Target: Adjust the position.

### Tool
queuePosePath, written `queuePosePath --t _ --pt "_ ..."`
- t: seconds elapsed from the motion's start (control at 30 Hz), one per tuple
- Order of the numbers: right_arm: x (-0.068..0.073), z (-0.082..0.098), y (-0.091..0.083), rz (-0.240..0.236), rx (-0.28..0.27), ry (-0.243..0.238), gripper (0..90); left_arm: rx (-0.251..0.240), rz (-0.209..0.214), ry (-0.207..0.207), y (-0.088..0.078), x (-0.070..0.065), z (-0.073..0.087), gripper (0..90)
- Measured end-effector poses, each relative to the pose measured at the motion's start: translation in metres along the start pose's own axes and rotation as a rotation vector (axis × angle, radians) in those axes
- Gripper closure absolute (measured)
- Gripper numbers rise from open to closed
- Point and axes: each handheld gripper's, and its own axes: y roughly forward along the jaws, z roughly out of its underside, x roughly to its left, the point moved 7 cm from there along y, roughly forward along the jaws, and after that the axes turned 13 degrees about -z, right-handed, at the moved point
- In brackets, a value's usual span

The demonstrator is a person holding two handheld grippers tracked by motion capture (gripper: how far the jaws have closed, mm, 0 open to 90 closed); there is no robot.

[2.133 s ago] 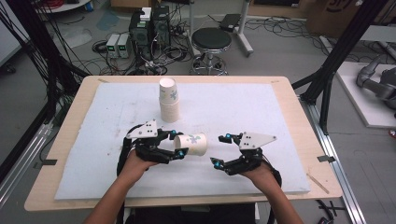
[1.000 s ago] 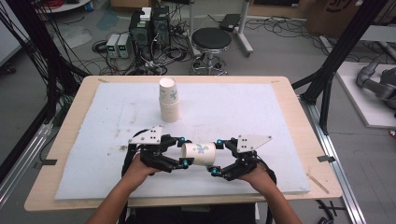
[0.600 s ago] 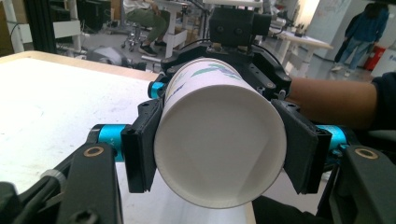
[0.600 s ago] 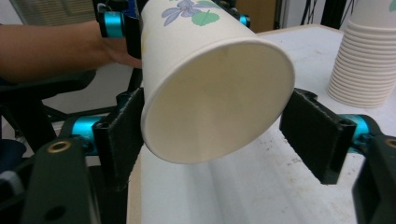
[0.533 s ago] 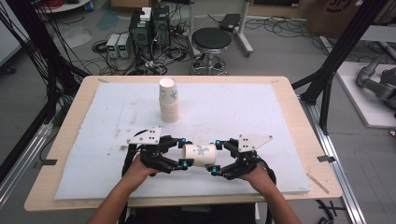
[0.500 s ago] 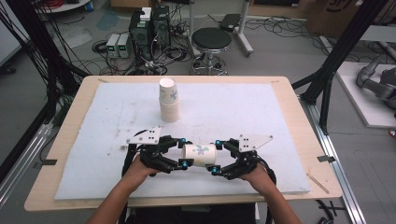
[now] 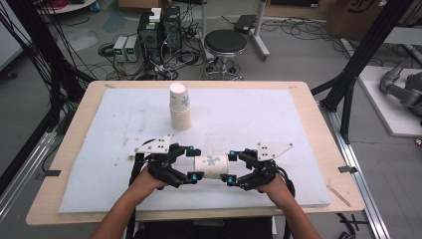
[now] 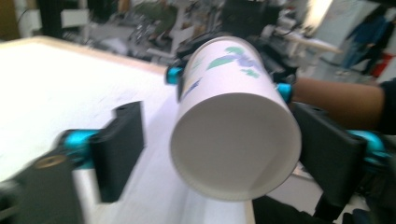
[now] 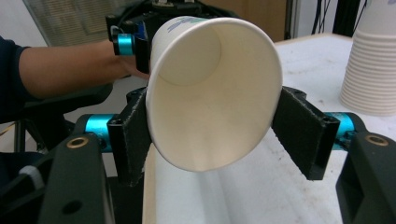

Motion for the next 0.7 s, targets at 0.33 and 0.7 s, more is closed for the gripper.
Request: queuePosePath --t 0.33,0.7 --pt "-0.007 -0.008 -0.002 0.070 0.156 0.001 31.3 0.126 -0.078 0.105 -0.012 0.005 -0.003 15.6" --pt "-0.012 -0.026 0.007 0.087 0.362 -0.052 31.3 0.217 -0.116 0.178 -0.012 0.008 -0.005 15.9"
